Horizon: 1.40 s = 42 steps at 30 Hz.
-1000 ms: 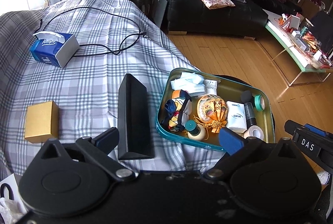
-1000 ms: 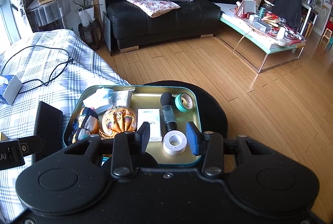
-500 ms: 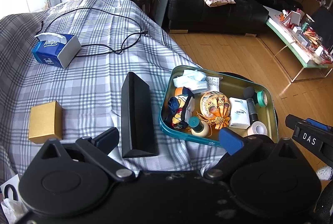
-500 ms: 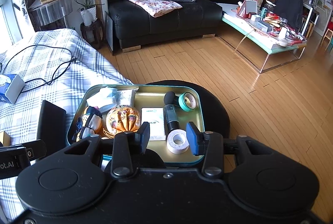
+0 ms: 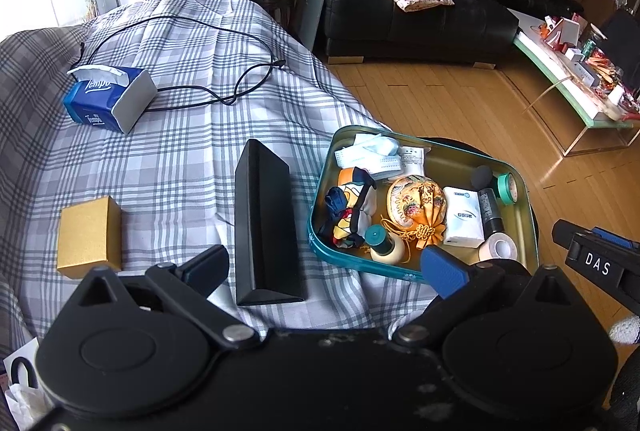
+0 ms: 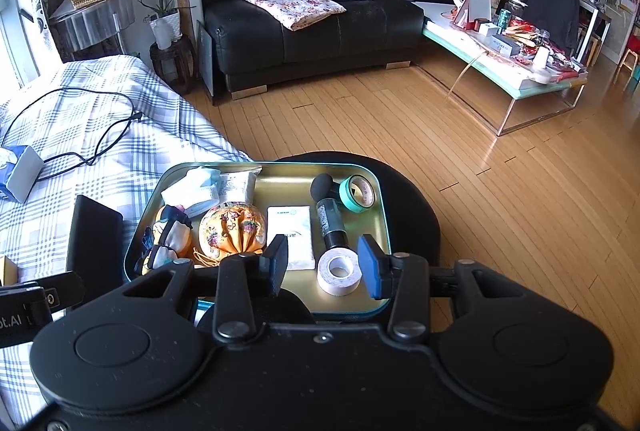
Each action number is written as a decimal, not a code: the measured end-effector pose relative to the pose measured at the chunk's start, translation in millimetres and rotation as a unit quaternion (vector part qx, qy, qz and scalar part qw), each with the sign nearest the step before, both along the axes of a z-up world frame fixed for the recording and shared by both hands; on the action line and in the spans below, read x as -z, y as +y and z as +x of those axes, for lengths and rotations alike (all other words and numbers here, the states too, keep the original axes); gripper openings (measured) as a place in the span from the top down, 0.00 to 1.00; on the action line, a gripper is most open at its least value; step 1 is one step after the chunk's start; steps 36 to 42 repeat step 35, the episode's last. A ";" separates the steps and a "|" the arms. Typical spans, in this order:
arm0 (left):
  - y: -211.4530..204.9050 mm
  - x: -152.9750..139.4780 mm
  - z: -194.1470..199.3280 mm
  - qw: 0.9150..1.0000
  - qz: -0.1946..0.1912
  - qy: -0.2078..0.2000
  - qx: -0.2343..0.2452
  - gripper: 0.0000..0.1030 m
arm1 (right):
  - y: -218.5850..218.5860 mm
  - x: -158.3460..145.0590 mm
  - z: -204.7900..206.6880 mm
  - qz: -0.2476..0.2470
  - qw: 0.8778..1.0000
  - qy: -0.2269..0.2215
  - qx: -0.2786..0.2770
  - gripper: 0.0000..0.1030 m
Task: Organize soft objects
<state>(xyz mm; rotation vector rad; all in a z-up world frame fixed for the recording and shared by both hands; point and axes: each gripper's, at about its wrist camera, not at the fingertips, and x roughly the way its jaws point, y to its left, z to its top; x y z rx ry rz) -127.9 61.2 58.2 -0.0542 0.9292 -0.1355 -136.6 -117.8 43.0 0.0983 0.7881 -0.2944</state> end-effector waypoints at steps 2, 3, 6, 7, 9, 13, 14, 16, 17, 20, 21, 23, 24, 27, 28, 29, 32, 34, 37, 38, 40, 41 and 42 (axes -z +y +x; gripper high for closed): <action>0.1 0.8 0.5 1.000 0.001 0.001 -0.001 0.01 | -0.4 0.9 0.7 0.001 1.000 0.002 0.000 0.59; 0.5 1.2 0.8 1.000 0.002 0.001 -0.001 0.01 | -0.5 1.4 0.9 0.001 1.000 0.003 0.001 0.59; 1.5 2.0 1.5 1.000 0.002 0.002 -0.002 0.01 | -1.0 2.7 1.6 0.002 1.000 0.005 0.001 0.59; 1.1 1.9 1.5 1.000 0.003 0.003 -0.002 0.01 | -1.0 2.9 1.7 0.003 1.000 0.006 0.001 0.59; 1.2 2.5 1.9 1.000 0.003 0.003 -0.003 0.01 | -1.6 3.1 2.2 0.003 1.000 0.006 0.002 0.59; 0.7 2.7 1.9 1.000 0.004 0.004 -0.002 0.01 | -2.6 3.4 2.5 0.005 1.000 0.008 0.002 0.59; 0.6 3.0 1.9 1.000 0.004 0.004 -0.002 0.01 | -2.7 3.2 2.5 0.005 1.000 0.007 0.002 0.59; 0.6 3.0 1.8 1.000 0.004 0.003 -0.002 0.01 | -2.5 3.9 2.4 0.005 1.000 0.008 0.001 0.59; 0.6 3.0 1.8 1.000 0.004 0.004 -0.002 0.01 | -2.4 4.0 2.4 0.006 1.000 0.008 0.001 0.59; 0.7 3.0 1.7 1.000 0.004 0.004 -0.002 0.01 | -2.2 4.3 3.1 0.006 1.000 0.008 0.001 0.59; 0.6 3.2 1.7 1.000 0.004 0.004 -0.002 0.01 | -2.2 4.4 3.1 0.006 1.000 0.008 0.001 0.59; 0.7 3.8 1.4 1.000 0.003 0.005 -0.002 0.01 | -2.3 4.3 3.1 0.006 1.000 0.008 0.001 0.59; 0.6 4.0 1.4 1.000 0.003 0.005 -0.002 0.01 | -2.3 4.3 3.0 0.006 1.000 0.008 0.001 0.59; 0.6 4.0 1.5 1.000 0.003 0.005 -0.002 0.01 | -0.9 5.7 2.8 0.007 1.000 0.008 0.002 0.59; 0.6 4.1 1.1 1.000 0.001 0.005 -0.001 0.01 | -0.8 5.9 2.8 0.007 1.000 0.008 0.002 0.59; 0.7 4.4 0.8 1.000 0.000 0.006 -0.001 0.01 | -0.8 5.8 2.8 0.007 1.000 0.008 0.002 0.59; 0.4 4.7 0.0 1.000 0.000 0.005 0.001 0.01 | -0.4 6.2 2.8 0.007 1.000 0.009 0.002 0.59; 0.2 4.6 -0.2 1.000 0.000 0.005 0.001 0.01 | -0.1 6.5 2.6 0.008 1.000 0.009 0.002 0.59; 0.1 4.5 -0.3 1.000 0.000 0.005 0.002 0.01 | 0.3 6.7 2.4 0.008 1.000 0.009 0.002 0.59; 0.1 4.5 -0.3 1.000 0.000 0.005 0.002 0.01 | 0.3 6.7 2.4 0.008 1.000 0.009 0.002 0.59; 0.1 4.5 -0.3 1.000 0.000 0.005 0.002 0.01 | 0.3 6.7 2.4 0.008 1.000 0.009 0.002 0.59; 0.1 4.5 -0.3 1.000 0.000 0.005 0.002 0.01 | 0.3 6.7 2.4 0.008 1.000 0.009 0.002 0.59; 0.1 4.5 -0.3 1.000 0.000 0.005 0.002 0.01 | 0.3 6.7 2.4 0.008 1.000 0.009 0.002 0.59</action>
